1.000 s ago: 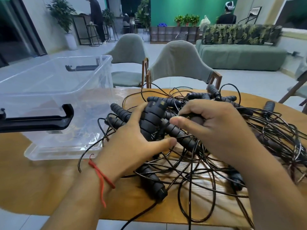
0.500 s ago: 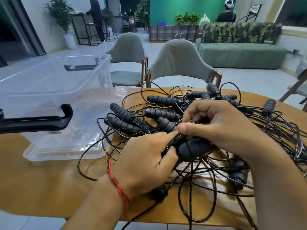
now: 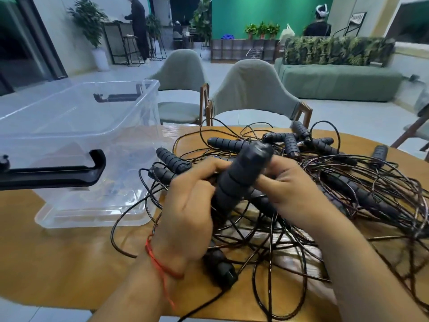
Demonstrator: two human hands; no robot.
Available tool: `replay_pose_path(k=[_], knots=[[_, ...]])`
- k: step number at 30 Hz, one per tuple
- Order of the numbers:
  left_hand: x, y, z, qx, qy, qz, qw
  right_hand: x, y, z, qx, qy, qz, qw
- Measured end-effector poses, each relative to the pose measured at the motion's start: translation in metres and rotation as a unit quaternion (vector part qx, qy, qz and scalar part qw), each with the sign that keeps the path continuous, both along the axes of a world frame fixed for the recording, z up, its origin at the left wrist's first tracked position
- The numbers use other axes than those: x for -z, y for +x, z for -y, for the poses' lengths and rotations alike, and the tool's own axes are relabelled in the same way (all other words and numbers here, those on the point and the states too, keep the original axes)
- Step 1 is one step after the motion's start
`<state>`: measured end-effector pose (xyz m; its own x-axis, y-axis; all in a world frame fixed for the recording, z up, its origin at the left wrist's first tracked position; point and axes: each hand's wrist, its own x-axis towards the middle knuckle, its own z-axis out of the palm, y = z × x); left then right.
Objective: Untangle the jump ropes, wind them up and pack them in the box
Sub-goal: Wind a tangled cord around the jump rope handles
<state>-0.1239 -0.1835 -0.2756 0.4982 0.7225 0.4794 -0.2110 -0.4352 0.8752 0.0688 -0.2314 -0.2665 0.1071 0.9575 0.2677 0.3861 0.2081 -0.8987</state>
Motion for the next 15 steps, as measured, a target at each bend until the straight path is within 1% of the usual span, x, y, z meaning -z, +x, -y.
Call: replay_pose_path(k=[2,5,7,8,12,15], knots=[[0.004,-0.003,-0.01,-0.022,-0.064,0.02,0.997,0.009,-0.011,-0.003,0.028,0.01,0.077,0.997],[0.009,-0.004,-0.022,-0.048,-0.186,0.019,0.981,0.019,-0.024,-0.008,0.084,0.034,0.199,0.976],[0.01,-0.005,-0.026,-0.029,-0.269,0.03,0.962,0.018,-0.029,-0.007,0.08,0.027,0.241,0.967],[0.009,-0.006,-0.028,-0.018,-0.294,0.031,0.955,0.017,-0.029,-0.007,0.08,0.02,0.257,0.963],[0.003,-0.009,-0.031,-0.028,-0.311,0.013,0.95,0.008,-0.034,-0.002,0.076,0.007,0.316,0.946],[0.003,-0.008,-0.03,-0.038,-0.343,0.015,0.938,0.005,-0.04,0.001,0.064,-0.007,0.338,0.939]])
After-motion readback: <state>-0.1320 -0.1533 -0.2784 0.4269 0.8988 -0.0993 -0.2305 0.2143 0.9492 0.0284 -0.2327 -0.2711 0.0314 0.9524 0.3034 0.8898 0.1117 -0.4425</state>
